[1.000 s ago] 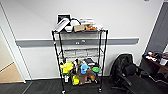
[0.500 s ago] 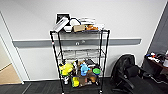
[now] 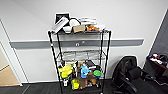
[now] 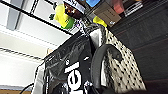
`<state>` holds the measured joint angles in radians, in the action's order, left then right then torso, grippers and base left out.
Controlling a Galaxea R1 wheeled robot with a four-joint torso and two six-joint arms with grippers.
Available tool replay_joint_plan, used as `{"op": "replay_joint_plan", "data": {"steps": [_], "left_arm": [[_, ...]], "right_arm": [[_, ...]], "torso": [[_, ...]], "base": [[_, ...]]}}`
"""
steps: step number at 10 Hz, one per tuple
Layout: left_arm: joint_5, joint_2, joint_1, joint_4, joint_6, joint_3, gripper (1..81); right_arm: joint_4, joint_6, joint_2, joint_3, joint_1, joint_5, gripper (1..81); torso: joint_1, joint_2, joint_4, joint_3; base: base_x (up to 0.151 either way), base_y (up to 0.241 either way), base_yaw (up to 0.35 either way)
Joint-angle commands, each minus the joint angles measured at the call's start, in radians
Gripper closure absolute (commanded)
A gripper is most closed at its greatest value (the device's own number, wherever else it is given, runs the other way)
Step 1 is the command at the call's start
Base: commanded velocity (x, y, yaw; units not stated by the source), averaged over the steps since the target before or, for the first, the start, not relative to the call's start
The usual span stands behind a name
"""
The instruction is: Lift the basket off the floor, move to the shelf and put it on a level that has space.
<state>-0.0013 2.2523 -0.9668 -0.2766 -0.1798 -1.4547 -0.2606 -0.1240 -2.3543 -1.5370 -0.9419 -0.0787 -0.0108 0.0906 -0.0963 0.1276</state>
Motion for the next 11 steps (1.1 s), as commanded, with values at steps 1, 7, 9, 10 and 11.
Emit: {"op": "replay_joint_plan", "data": {"steps": [1, 7, 9, 10, 11], "left_arm": [[0.009, -0.022, 0.119, 0.016, 0.013, 0.062, 81.1], [0.009, -0.022, 0.119, 0.016, 0.013, 0.062, 81.1], [0.009, -0.022, 0.119, 0.016, 0.013, 0.062, 81.1], [0.009, -0.022, 0.119, 0.016, 0.013, 0.062, 81.1], [0.009, -0.022, 0.119, 0.016, 0.013, 0.062, 81.1]], "right_arm": [[-0.008, -0.009, 0.017, 0.039, 0.117, 0.016, 81.1], [-0.009, -0.009, 0.017, 0.040, 0.114, 0.013, 81.1], [-0.009, -0.009, 0.016, 0.039, 0.113, 0.013, 81.1], [-0.009, -0.008, 0.014, 0.039, 0.113, 0.013, 81.1], [-0.009, -0.009, 0.013, 0.039, 0.114, 0.011, 81.1]], "torso": [[0.000, 0.000, 0.000, 0.000], [0.000, 0.000, 0.000, 0.000], [0.000, 0.000, 0.000, 0.000], [0.000, 0.000, 0.000, 0.000], [0.000, 0.000, 0.000, 0.000]], "base": [[0.127, 0.000, 0.000], [0.135, 0.000, 0.000], [0.136, 0.000, 0.000], [0.136, 0.000, 0.000], [0.136, 0.000, 0.000]]}}
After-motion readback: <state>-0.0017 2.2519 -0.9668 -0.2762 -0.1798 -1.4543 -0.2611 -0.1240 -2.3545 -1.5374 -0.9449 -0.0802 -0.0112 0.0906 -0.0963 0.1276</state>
